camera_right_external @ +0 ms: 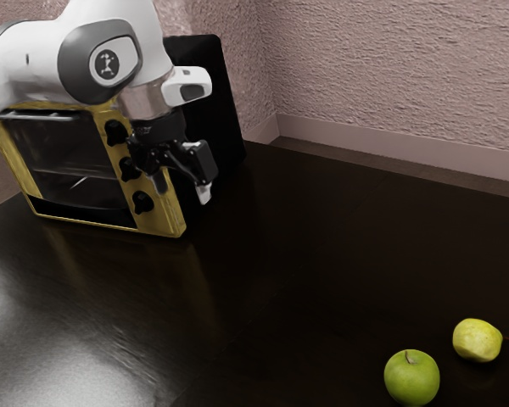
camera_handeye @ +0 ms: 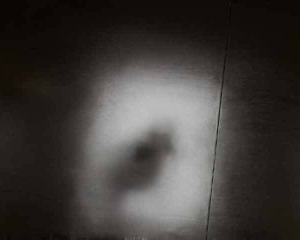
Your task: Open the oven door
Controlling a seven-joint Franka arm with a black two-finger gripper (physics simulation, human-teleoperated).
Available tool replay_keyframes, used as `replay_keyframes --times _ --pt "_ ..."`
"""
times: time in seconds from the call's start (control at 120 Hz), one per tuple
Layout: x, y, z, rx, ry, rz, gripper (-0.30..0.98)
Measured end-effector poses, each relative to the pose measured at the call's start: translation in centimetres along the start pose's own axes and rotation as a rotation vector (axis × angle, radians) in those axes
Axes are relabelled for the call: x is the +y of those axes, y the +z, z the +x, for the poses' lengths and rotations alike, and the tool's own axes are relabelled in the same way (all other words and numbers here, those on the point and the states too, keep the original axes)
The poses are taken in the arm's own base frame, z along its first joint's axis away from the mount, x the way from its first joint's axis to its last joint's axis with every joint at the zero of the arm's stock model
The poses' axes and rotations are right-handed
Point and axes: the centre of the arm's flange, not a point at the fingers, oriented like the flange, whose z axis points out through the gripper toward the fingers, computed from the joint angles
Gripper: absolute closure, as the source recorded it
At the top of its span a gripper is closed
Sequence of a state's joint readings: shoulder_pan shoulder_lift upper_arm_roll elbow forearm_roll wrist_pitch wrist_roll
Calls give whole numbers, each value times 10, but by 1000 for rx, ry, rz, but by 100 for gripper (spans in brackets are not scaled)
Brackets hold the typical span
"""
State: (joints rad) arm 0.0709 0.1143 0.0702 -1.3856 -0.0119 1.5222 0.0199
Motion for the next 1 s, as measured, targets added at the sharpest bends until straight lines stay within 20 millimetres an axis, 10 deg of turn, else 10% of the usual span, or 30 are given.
replay_keyframes --times 0.075,0.2,0.275,0.325,0.667,1.0 --pt "-33 0 -1 -7 -48 0 0" --pt "-24 -8 -3 -1 -19 -2 0" --pt "-17 -129 -63 217 67 43 0" --pt "-23 -159 -83 271 154 117 0" --pt "-188 -70 -65 248 661 210 0" --pt "-204 -59 -54 436 1227 295 0"
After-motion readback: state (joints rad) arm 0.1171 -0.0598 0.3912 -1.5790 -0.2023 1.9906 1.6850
